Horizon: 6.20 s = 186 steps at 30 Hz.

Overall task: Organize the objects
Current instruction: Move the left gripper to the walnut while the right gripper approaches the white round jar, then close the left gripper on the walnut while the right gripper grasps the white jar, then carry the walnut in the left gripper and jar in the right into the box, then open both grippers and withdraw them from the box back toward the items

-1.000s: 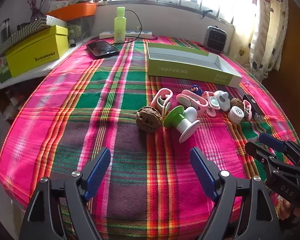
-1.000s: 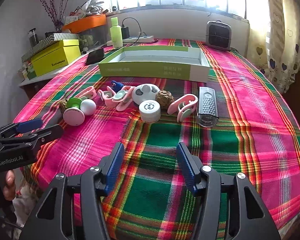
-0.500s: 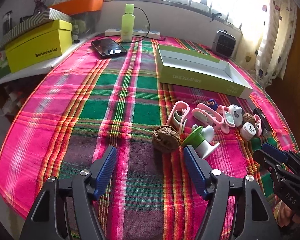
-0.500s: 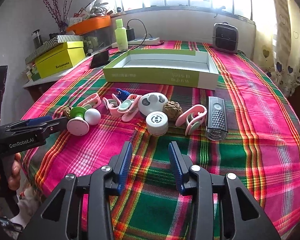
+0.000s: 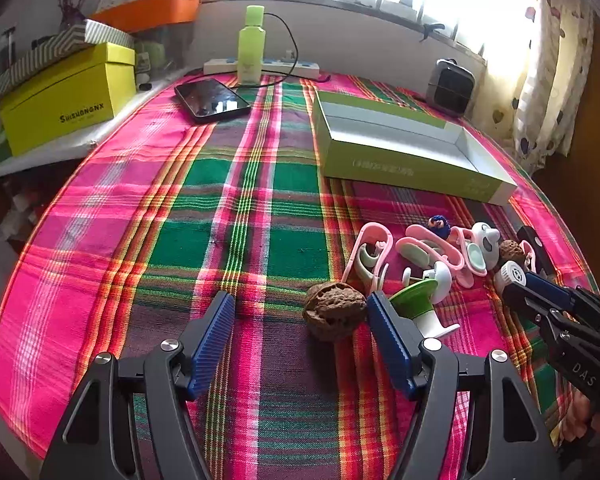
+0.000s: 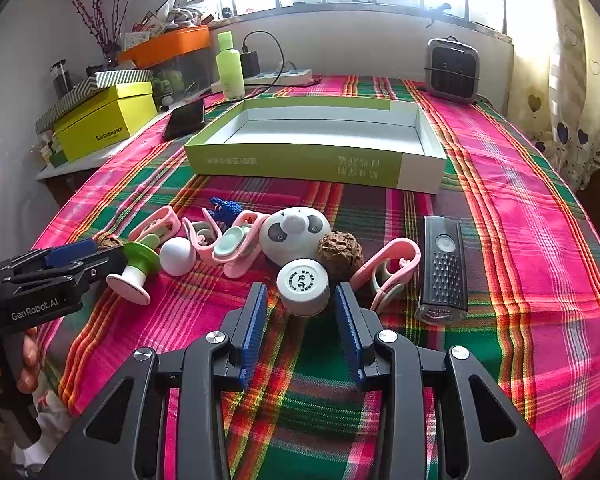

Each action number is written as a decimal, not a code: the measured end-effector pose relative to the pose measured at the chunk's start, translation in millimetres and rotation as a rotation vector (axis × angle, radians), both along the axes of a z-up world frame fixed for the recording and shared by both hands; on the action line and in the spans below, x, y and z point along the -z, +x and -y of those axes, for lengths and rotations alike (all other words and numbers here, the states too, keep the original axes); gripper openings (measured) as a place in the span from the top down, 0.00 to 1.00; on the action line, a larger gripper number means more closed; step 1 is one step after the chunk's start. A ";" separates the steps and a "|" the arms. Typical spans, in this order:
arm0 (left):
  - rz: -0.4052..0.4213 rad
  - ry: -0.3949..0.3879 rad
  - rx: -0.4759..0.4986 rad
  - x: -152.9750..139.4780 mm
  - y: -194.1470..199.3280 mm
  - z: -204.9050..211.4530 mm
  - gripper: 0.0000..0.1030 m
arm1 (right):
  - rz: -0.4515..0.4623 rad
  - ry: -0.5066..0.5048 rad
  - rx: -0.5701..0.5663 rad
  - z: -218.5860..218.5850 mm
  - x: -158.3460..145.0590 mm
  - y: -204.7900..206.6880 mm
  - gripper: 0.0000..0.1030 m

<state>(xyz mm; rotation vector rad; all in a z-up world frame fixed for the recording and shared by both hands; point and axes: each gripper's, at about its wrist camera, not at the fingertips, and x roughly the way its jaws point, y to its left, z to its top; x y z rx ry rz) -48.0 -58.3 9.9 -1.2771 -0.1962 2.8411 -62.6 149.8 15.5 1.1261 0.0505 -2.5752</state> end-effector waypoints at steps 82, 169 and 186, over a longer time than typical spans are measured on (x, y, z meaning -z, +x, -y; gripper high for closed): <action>0.046 0.012 0.138 -36.7 -208.5 -46.1 0.72 | 0.056 0.015 0.051 18.9 -29.9 -197.6 0.72; -0.019 0.004 0.132 -51.1 -62.5 -30.5 0.48 | -0.083 0.040 0.053 -28.4 -49.6 -57.1 0.51; 0.032 0.058 0.178 -25.2 -8.1 -27.8 0.46 | -0.048 -0.027 0.113 -72.9 -29.6 -19.7 0.51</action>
